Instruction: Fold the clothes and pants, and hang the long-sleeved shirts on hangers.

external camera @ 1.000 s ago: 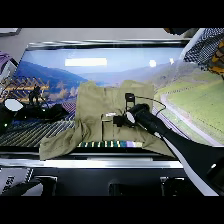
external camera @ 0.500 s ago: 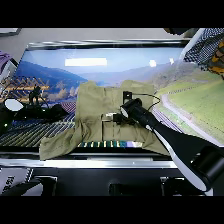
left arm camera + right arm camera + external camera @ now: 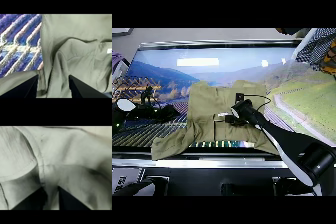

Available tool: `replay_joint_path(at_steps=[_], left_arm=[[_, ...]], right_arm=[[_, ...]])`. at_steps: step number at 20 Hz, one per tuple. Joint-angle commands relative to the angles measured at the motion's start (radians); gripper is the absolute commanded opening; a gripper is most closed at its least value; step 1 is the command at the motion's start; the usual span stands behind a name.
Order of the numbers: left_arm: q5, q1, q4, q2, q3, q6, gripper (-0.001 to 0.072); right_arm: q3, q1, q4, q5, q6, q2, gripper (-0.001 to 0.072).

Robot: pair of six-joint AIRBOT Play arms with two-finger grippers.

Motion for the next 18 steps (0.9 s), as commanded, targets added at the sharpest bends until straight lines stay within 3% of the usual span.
replay_joint_path(at_steps=[1,2,3,9,10,11,14,15,17,18], left_arm=[[0.0,0.001,0.005,0.0,0.001,0.0,0.0444],[0.0,0.001,0.005,0.0,0.001,0.0,0.0444],[0.0,0.001,0.005,0.0,0.001,0.0,0.0444],[0.0,0.001,0.005,0.0,0.001,0.0,0.0444],[0.0,0.001,0.005,0.0,0.001,0.0,0.0444],[0.0,0.001,0.005,0.0,0.001,0.0,0.0444],[0.0,0.001,0.005,0.0,0.001,0.0,0.0444],[0.0,0.001,0.006,0.0,0.001,0.0,0.0444],[0.0,0.001,0.008,0.0,0.001,0.0,0.0444],[0.0,0.001,0.008,0.0,0.001,0.0,0.0444]], right_arm=[[0.0,0.001,-0.009,0.038,0.003,0.01,0.0108],[0.0,0.001,-0.009,0.039,0.003,0.018,0.0047],[0.0,0.001,-0.009,0.039,0.002,0.026,0.0033],[0.0,0.001,-0.005,0.053,-0.017,0.064,0.0035],[0.0,0.001,-0.005,0.053,-0.018,0.064,0.008],[0.0,0.001,-0.005,0.049,-0.025,0.063,0.0171],[0.0,0.001,-0.005,0.039,-0.032,0.063,0.0171],[0.0,0.001,-0.005,0.039,-0.032,0.063,0.0163],[0.0,0.001,-0.005,0.042,-0.036,0.063,0.0053],[0.0,0.001,-0.005,0.042,-0.039,0.063,0.0034]])
